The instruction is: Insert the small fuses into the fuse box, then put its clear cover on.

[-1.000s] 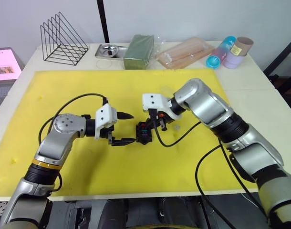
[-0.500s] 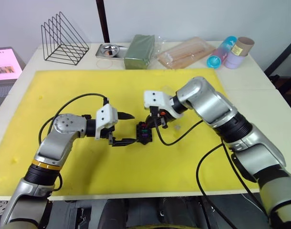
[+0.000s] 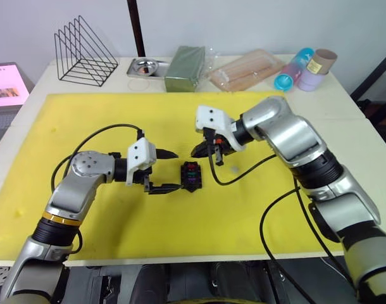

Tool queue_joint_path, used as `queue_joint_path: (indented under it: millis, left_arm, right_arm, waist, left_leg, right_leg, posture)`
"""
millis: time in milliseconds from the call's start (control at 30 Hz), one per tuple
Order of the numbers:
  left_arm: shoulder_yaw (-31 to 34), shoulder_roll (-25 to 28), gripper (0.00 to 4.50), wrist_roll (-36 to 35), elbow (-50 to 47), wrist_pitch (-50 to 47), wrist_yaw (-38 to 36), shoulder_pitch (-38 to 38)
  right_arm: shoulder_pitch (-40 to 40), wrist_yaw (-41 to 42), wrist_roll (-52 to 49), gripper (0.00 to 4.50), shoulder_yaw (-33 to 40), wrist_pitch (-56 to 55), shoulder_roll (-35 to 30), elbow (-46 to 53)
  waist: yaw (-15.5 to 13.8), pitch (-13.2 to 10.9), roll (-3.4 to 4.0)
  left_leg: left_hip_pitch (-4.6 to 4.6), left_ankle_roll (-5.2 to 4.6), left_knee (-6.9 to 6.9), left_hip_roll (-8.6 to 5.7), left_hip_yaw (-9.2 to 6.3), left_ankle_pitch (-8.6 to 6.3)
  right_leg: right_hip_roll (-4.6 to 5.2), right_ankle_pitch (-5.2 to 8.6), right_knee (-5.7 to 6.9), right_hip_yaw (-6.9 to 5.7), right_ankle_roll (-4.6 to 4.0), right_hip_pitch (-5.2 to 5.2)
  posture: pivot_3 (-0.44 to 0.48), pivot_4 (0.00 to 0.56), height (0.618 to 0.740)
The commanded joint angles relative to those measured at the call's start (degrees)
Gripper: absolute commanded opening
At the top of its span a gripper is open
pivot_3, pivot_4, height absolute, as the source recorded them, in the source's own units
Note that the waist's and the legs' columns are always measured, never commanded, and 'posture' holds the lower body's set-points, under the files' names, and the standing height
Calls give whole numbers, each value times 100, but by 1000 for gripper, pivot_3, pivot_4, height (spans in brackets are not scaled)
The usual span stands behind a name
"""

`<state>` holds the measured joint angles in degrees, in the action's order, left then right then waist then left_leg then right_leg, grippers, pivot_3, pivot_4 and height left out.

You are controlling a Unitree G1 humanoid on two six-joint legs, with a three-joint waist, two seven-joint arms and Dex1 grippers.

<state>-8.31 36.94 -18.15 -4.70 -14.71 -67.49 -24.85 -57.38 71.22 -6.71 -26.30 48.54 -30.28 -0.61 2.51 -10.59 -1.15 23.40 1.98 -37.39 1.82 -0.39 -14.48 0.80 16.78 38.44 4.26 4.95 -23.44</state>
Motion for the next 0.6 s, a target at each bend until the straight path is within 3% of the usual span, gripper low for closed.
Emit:
queue_joint_path:
  millis: [33,600]
  left_arm:
    - [93,39,4500,-74,-125,7,-21,-71]
    - [100,51,4500,-50,-88,38,-59,-90]
  right_arm:
    - [82,-189,-206,20,265,65,64,283]
    - [659,-673,-538,20,304,70,103,296]
  waist:
    - [0,0,0]
    - [1,0,0]
  left_leg:
    - [0,0,0,0,1,0]
    - [0,0,0,-1,0,0]
  right_leg:
    - [0,0,0,0,0,0]
    - [-2,0,0,0,0,0]
  posture:
    - [0,150,740]
    - [0,150,740]
